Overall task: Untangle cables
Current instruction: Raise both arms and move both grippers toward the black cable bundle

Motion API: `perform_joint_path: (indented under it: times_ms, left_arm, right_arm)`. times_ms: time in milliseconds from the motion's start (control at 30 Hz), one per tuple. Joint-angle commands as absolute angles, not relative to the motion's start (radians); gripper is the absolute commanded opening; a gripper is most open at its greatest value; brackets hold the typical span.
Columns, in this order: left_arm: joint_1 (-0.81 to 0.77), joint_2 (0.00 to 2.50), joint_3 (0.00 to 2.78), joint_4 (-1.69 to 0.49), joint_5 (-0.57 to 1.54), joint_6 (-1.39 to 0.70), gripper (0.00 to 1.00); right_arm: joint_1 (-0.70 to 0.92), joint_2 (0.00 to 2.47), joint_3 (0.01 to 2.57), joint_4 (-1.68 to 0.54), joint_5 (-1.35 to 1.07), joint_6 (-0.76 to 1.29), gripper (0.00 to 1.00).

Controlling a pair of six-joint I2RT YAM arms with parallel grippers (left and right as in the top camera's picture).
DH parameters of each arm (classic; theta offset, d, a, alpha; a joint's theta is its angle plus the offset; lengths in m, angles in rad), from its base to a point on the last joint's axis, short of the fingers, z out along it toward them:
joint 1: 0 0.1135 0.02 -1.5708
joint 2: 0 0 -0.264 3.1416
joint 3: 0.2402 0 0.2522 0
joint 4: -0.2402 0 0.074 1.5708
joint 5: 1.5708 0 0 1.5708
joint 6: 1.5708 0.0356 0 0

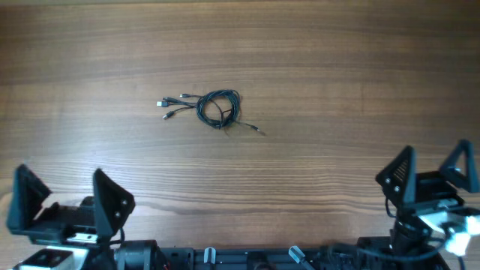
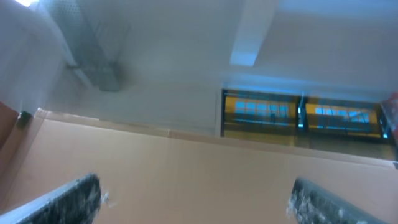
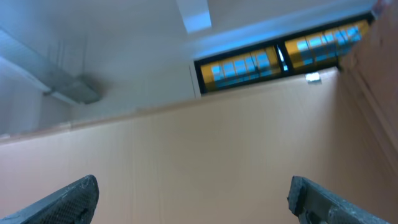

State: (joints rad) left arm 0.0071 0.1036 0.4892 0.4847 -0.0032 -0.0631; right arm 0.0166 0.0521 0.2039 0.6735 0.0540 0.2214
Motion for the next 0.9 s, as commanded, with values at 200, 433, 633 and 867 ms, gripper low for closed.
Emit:
perform_joint_path:
  times_ms: [200, 433, 633, 867]
  left_arm:
    - [0.011, 0.575, 1.242, -0.318, 0.044, -0.056, 1.0]
    - [0.011, 1.039, 1.734, -0.791, 0.068, -0.057, 1.0]
    - [0.011, 1.38, 2.013, -1.079, 0.244, -0.057, 1.0]
    - [0.011, 1.602, 2.035, -1.288, 0.295, -0.057, 1.0]
  right_arm:
    - [0.013, 0.418, 0.693, 0.361, -0.1, 0.189, 1.0]
    - [0.013, 0.819, 1.228, -0.255, -0.279, 0.189, 1.0]
    - [0.013, 1.153, 1.67, -0.808, -0.299, 0.183, 1.0]
    - [0.013, 1.438, 1.832, -1.147, -0.503, 0.184, 1.0]
